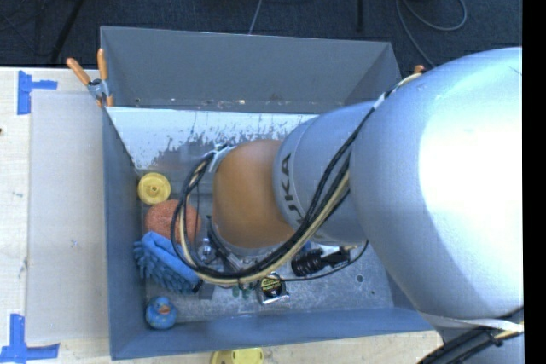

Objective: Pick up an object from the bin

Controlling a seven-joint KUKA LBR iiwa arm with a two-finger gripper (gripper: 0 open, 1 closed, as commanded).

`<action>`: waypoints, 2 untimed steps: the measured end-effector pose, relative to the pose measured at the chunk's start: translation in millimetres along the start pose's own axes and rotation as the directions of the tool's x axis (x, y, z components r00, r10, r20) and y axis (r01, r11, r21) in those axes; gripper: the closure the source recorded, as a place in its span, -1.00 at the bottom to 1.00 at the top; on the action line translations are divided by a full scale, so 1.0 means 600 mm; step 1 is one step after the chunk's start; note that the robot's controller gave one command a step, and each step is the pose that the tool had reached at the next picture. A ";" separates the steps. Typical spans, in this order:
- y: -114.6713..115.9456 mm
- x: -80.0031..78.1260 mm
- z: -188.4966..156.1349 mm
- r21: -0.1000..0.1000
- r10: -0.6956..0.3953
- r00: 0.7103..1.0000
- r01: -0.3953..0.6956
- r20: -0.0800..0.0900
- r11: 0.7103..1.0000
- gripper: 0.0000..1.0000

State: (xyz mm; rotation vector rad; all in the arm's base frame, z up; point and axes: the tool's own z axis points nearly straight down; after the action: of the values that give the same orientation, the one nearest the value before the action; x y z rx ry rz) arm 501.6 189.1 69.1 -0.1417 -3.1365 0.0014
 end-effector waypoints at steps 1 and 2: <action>-0.007 -0.009 -0.092 0.002 -0.018 1.000 0.018 -0.005 1.000 1.00; -0.009 -0.094 -0.099 -0.007 -0.002 1.000 0.002 0.017 1.000 1.00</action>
Offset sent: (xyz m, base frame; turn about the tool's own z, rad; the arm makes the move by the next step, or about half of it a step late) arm 0.0707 -0.0161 0.0314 0.0081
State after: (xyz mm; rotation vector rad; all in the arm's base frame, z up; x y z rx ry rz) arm 557.3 179.0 128.6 -0.1394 -3.1539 -0.0090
